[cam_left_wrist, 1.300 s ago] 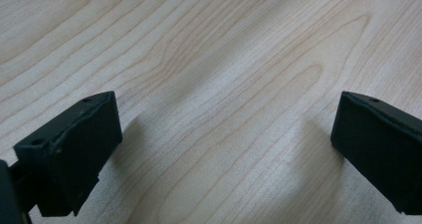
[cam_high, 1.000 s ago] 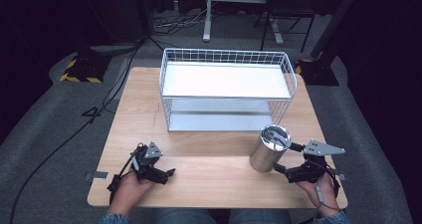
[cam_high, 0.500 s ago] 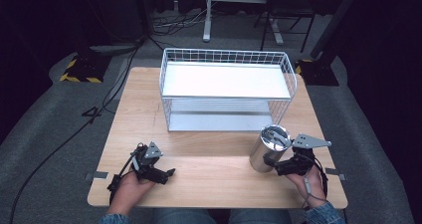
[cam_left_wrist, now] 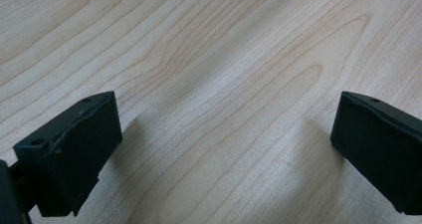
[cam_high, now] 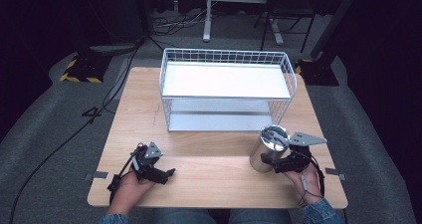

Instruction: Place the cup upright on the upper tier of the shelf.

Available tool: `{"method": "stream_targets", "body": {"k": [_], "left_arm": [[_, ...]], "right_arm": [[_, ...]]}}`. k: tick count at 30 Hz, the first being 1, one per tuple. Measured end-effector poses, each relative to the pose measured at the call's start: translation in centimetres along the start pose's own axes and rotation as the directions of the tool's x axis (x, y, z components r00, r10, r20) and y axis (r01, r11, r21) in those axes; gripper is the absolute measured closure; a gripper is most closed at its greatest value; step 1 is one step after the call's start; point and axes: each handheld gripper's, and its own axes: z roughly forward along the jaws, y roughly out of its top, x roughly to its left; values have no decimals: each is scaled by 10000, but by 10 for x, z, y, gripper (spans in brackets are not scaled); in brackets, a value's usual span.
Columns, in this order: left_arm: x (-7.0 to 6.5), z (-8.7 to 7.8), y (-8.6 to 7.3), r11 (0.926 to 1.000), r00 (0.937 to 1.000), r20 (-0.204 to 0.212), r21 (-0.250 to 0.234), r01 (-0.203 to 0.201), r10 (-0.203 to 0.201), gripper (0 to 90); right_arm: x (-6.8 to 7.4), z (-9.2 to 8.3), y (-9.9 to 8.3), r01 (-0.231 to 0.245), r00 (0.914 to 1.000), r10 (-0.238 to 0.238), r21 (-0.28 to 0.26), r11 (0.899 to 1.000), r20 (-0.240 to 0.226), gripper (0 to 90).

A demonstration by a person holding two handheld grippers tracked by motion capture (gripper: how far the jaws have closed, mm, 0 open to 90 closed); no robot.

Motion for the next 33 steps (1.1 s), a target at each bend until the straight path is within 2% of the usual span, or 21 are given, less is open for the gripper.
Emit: {"method": "stream_targets", "body": {"k": [9, 14, 19, 33], "left_arm": [[0, 0, 0, 10000, 10000, 39, 6, -5, 5, 2], [0, 0, 0, 10000, 10000, 39, 7, -1, 1, 2], [0, 0, 0, 10000, 10000, 37, 9, -5, 5, 2], [0, 1, 0, 10000, 10000, 25, -1, 20, -20, 2]], "right_arm": [[4, -3, 4, 512, 9983, -515, 114, 9986, 266, 30], [4, -3, 5, 506, 9981, -511, 150, 9986, 351, 33], [2, -5, 8, 200, 9995, -206, 252, 9995, 257, 35], [5, -16, 31, 498, 9986, -502, 187, 9986, 193, 35]]}}
